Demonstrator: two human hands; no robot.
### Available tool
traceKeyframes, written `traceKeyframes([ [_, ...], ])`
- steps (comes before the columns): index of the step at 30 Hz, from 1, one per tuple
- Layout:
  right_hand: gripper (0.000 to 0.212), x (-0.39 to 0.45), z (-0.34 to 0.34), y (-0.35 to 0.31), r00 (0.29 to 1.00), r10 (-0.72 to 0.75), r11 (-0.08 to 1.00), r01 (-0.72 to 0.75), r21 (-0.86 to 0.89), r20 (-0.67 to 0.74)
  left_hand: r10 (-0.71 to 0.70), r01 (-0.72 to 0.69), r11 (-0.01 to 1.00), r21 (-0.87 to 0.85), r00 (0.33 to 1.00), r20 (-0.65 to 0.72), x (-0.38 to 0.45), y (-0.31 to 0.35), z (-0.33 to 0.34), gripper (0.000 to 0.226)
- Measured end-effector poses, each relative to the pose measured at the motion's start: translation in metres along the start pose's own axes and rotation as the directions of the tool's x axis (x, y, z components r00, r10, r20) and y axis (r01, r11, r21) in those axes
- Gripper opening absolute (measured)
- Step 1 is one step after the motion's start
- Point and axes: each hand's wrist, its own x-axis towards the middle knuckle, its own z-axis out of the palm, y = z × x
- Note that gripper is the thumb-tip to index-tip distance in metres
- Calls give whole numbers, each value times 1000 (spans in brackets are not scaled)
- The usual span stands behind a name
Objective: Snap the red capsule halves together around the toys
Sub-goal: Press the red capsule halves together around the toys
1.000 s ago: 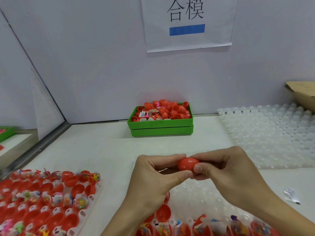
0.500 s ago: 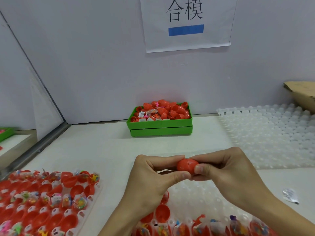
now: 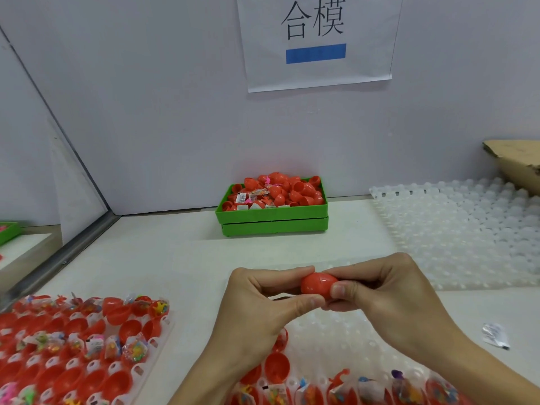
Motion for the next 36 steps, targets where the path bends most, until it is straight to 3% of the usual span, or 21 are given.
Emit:
traceKeyframes([
  [16,35,-1,3,5,1000,13,999,-13,-35,0,34,-24,981,190,998,-45,-2,-5,1,34],
  [22,44,-2,8,4,997,-28,995,35,-92,75,82,-67,970,232,995,-57,-1,-4,-2,40],
  [27,34,-2,7,10,1000,-22,1000,22,19,-15,180,-158,943,292,982,-50,-2,-2,-1,46],
  [33,46,-2,9,9,999,-29,994,33,104,-43,191,-167,932,321,981,-45,-2,-2,-2,47],
  [36,41,-2,9,10,998,-27,993,33,114,-56,186,-167,931,324,982,-28,-2,-4,-2,42],
])
